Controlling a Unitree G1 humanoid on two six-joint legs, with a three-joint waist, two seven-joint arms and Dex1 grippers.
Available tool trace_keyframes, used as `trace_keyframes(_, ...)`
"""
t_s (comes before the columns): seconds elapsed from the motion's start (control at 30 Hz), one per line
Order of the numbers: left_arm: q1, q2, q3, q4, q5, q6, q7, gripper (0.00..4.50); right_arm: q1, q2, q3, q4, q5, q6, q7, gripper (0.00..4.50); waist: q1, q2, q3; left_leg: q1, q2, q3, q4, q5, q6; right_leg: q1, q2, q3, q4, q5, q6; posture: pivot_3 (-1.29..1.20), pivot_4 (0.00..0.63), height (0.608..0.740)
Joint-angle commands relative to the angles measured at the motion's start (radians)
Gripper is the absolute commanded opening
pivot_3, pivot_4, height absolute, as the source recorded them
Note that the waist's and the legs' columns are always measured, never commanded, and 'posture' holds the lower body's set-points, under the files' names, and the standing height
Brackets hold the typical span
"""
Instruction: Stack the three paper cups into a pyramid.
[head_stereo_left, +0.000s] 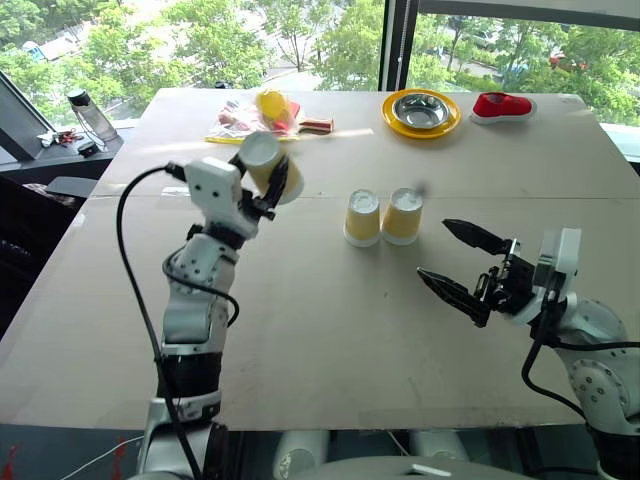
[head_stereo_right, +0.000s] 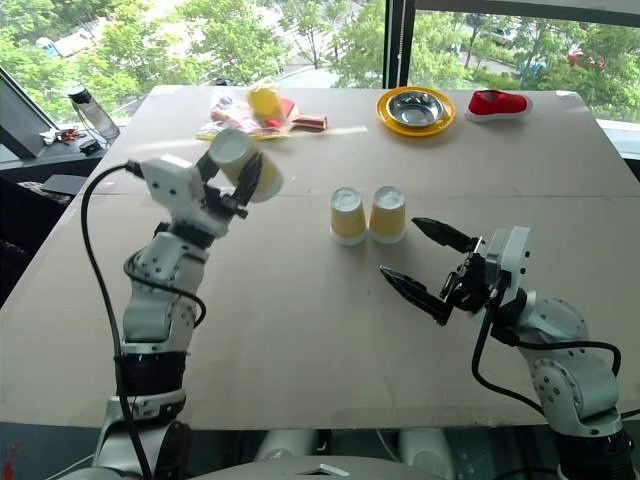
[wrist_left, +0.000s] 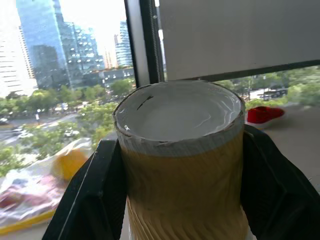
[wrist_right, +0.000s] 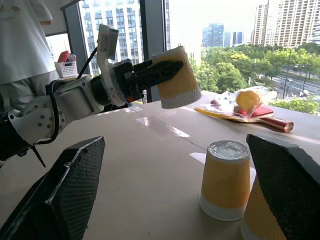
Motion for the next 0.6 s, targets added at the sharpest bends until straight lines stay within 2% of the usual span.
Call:
trace_keyframes(0.03,-0.167,-0.006,-0.077,0.082,-0.067,0.088,-0.148,2.34,0.032,0.013,-0.074,-0.008,-0.034,-0.067,-0.040,4.50,0.000,0.000,0.000,0.000,0.000,-0.001,0.000,0.000,0.000,0.000,0.000,-0.001,0.000,0.000,0.000,0.00,0.150,0.740)
trace_keyframes(0.13,-0.279,-0.030,-0.120,0.214,-0.056,0.108,-0.217,2.34,0.065,0.023,-0.090,-0.016,-0.056,-0.098,-0.056,4.50,-0.001,0.000,0.000,0.000,0.000,-0.002,-0.001,0.000,0.000,0.000,0.001,-0.002,0.000,0.000,0.000,0.00,0.150,0.740)
trace_keyframes(0.27,-0.346,-0.044,-0.148,0.320,-0.034,0.111,-0.270,2.34,0.112,0.044,-0.093,-0.050,-0.071,-0.114,-0.093,4.50,-0.024,0.001,0.001,0.000,0.000,-0.002,-0.001,0.000,0.000,0.000,0.002,-0.001,0.000,0.000,0.000,0.00,0.150,0.740)
trace_keyframes(0.6,-0.370,-0.033,-0.166,0.380,-0.015,0.124,-0.365,2.34,0.173,0.053,-0.092,-0.121,-0.093,-0.109,-0.164,4.50,-0.023,0.002,0.002,0.000,0.000,-0.002,-0.001,0.000,0.000,0.000,0.002,-0.001,0.000,0.000,0.000,0.00,0.150,0.740)
